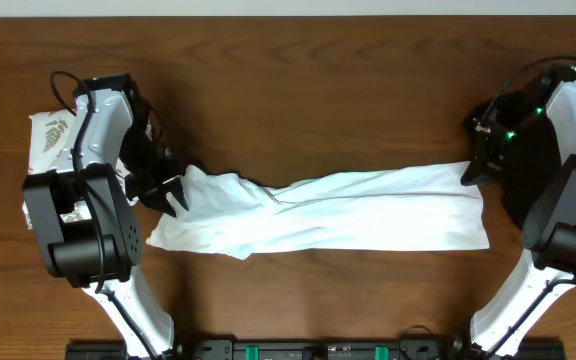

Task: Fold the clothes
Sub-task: 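Release the left end and lift the left gripper away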

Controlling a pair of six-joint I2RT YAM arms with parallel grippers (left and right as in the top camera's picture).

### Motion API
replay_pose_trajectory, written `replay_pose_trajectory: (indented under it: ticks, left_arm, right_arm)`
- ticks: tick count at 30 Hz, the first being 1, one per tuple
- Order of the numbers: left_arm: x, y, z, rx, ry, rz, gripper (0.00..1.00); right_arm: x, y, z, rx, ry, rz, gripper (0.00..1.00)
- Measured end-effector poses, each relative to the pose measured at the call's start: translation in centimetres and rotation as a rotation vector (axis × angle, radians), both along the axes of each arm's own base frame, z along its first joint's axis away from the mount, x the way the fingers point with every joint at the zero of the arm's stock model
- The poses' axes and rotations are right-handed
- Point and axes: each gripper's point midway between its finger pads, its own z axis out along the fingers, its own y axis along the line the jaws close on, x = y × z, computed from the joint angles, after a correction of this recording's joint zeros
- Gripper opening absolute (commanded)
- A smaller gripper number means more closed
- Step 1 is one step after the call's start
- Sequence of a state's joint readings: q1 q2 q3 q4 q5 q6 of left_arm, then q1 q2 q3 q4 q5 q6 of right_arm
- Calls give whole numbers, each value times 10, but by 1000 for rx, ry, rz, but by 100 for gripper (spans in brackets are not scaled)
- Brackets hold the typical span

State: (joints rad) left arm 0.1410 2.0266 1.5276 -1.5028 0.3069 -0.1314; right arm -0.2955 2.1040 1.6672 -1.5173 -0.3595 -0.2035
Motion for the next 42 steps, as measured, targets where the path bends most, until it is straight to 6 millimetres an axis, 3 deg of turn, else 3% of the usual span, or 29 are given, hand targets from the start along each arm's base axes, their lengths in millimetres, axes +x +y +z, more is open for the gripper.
replay_pose_trajectory:
  ticks: [11, 16, 24, 29, 32, 36, 39, 42]
  left_arm:
    - [0, 0, 0, 0, 1, 0, 25]
    - [-5, -1, 3, -4, 24, -2, 38]
    - [-8, -1, 5, -6, 40, 0, 39]
    - [7, 1, 7, 9, -70, -1, 39]
    - [24, 3, 29, 32, -241, -2, 35]
    - [43, -8, 79, 18, -525, -67, 29]
    - [48, -36, 113, -63, -697, -180, 26]
    - [46, -75, 129, -206, -789, -314, 26]
  right_arm:
    - [-21, 3, -51, -29, 32, 12, 5]
    - [-14, 0, -74, -58, -29, -3, 6]
    - [-12, 0, -76, -71, -38, -44, 7]
    - [-12, 0, -77, -72, -35, -50, 7]
    - [-11, 0, -77, -73, -35, -53, 6]
    - [-11, 0, -77, -73, -35, -53, 5]
    - [-11, 0, -77, -74, -35, -54, 5]
    - [-11, 0, -77, -74, -35, -54, 5]
